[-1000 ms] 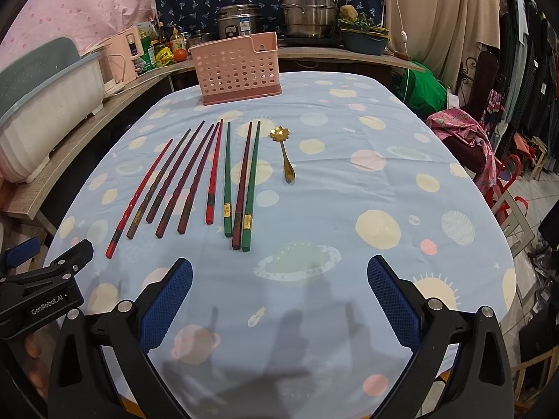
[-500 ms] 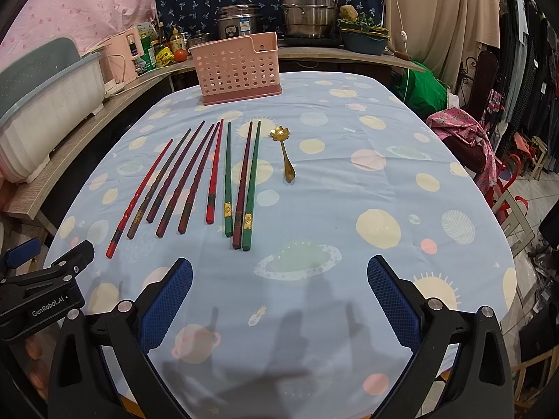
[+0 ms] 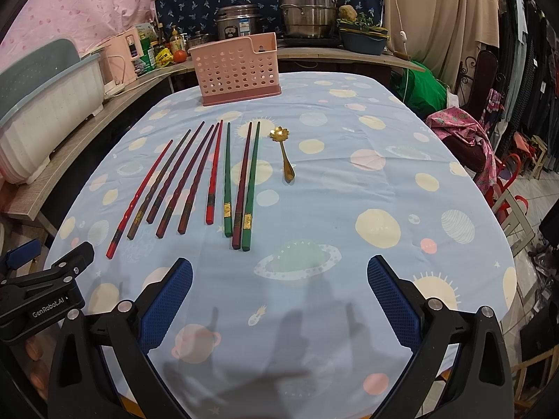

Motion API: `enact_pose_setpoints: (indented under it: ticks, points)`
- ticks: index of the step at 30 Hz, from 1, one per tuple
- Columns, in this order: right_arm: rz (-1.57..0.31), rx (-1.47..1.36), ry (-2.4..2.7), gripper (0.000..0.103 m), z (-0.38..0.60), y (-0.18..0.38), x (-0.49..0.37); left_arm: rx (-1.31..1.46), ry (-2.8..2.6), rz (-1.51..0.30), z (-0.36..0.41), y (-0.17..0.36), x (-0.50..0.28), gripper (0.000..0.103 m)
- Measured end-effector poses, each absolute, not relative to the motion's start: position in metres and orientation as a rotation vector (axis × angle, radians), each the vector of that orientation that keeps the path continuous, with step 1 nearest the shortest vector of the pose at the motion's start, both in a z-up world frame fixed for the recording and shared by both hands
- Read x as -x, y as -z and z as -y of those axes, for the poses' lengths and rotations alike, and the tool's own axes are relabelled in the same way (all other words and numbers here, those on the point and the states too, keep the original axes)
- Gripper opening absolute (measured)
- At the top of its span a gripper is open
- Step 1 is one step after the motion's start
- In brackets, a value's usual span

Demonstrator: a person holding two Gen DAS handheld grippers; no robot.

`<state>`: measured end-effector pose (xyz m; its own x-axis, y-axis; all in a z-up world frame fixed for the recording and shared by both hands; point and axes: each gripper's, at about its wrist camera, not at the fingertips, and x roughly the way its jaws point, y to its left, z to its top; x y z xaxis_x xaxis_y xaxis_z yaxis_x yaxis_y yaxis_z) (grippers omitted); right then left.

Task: Organize utensils

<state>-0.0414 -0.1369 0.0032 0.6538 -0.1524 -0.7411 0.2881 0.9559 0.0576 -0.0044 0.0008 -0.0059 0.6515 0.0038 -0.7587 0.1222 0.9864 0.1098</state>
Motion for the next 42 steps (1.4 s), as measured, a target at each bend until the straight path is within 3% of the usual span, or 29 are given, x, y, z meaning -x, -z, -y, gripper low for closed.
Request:
enact_pose_setpoints:
  ticks: [32, 42]
  points:
    - [-0.821, -0.178, 0.250, 0.096, 0.137, -0.003, 0.041, -0.151, 0.071, -0.862, 0.001, 0.005, 0.007, 0.096]
    - [-0.825, -0.191, 0.254, 0.096, 0.138, -0.002, 0.036, -0.035, 0.044, -0.937, -0.026, 0.016, -0.017, 0.096]
